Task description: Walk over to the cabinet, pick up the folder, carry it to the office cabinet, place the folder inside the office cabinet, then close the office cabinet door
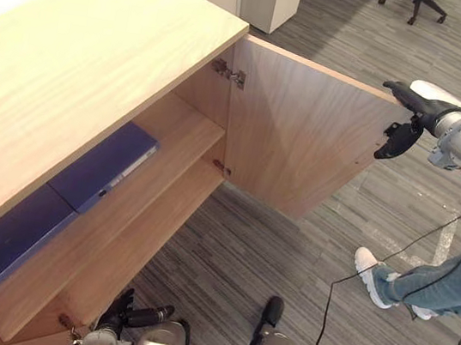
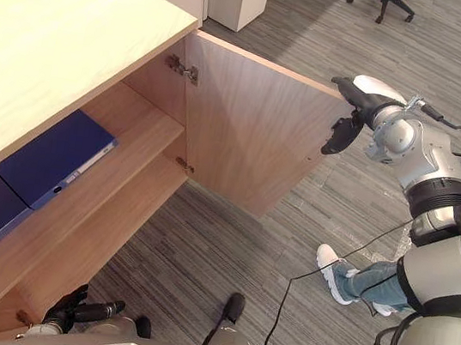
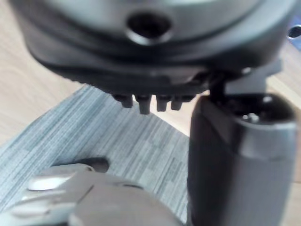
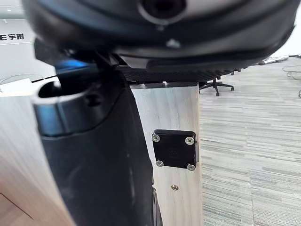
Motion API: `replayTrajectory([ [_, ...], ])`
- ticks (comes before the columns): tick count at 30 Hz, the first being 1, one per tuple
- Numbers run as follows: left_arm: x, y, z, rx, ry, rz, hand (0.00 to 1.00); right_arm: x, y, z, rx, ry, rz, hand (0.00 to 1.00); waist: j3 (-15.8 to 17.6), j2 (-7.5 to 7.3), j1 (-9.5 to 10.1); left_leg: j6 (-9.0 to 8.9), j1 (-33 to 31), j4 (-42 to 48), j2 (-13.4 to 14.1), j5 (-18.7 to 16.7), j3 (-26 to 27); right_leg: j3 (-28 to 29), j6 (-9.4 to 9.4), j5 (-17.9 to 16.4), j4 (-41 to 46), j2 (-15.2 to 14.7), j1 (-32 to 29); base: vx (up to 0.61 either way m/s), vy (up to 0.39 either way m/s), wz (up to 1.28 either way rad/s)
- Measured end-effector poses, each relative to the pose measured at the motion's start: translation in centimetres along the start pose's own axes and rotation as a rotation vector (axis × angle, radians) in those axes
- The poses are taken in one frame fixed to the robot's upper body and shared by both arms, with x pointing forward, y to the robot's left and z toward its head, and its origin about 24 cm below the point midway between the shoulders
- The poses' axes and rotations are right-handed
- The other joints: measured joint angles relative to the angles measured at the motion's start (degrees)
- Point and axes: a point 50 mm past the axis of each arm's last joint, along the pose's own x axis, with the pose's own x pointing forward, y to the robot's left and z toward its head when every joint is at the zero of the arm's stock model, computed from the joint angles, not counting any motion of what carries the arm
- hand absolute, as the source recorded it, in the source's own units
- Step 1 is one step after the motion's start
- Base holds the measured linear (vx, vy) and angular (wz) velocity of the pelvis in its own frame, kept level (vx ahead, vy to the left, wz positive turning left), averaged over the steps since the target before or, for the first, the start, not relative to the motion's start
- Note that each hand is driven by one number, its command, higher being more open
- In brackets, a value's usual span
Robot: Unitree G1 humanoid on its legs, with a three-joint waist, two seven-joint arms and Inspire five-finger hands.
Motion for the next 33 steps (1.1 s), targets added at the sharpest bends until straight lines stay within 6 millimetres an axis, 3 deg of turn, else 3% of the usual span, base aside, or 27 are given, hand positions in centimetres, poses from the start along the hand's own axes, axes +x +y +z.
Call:
replayTrajectory([
  [5,0.1,0.2,0.3,0.017,-0.006,-0.006,1.0,-0.2,0.9,1.3,-0.022,-0.072,0.033,1.0,-0.1,-0.31,0.33,-0.69,-0.1,0.1,1.4,-0.4,-0.1,0.0,-0.22,-0.8,0.0,1.2,0.1,-0.01,-0.033,-0.02],
  [11,0.3,-0.2,0.8,0.04,-0.014,-0.034,1.0,-1.2,2.5,6.5,-0.124,-0.291,0.249,1.0,-1.6,-0.29,0.35,-1.58,-1.1,1.0,3.1,-0.2,-0.7,-0.2,-0.73,-1.2,0.0,2.8,-0.6,0.0,-0.025,-0.02],
  [13,0.3,-0.2,0.6,0.044,-0.002,-0.04,1.0,-1.8,3.5,8.5,-0.074,-0.394,0.374,1.0,-2.7,-0.25,0.24,-1.8,-1.1,1.0,3.5,-0.1,-0.7,-0.2,-0.81,-1.2,-0.1,3.0,-0.6,-0.01,-0.023,-0.04],
  [16,0.4,-0.3,0.8,0.083,0.002,-0.047,1.0,-1.7,4.5,9.1,0.0,-0.388,0.44,1.0,-4.1,-0.32,0.61,-1.9,-1.5,1.0,3.6,0.0,-0.9,-0.2,-0.95,-1.3,-0.3,3.1,-0.8,-0.05,0.01,0.05],
  [23,0.4,-0.4,0.8,0.08,0.004,-0.045,1.0,-2.0,4.8,8.9,-0.032,-0.319,0.512,1.0,-6.1,-0.72,2.2,-2.29,-2.4,1.0,4.0,0.2,-1.1,-0.5,-1.36,-1.2,-0.3,3.3,-1.7,-0.03,0.023,0.01],
  [29,0.5,-0.3,0.9,0.094,0.001,-0.037,1.0,-3.3,5.5,9.6,0.114,-0.35,0.606,1.0,-6.5,-1.1,2.07,-2.22,-2.4,1.0,3.9,0.5,-1.0,-0.6,-1.36,-1.2,-0.1,3.5,-1.7,0.02,0.035,-0.01],
  [33,0.4,0.1,0.6,0.081,0.013,-0.019,1.0,-4.2,7.0,9.6,0.275,-0.358,0.706,1.0,-7.1,-1.96,2.22,-2.14,-2.4,1.0,3.7,1.6,-1.1,-0.7,-1.37,-1.2,0.0,3.3,-1.6,0.02,0.045,0.02],
])
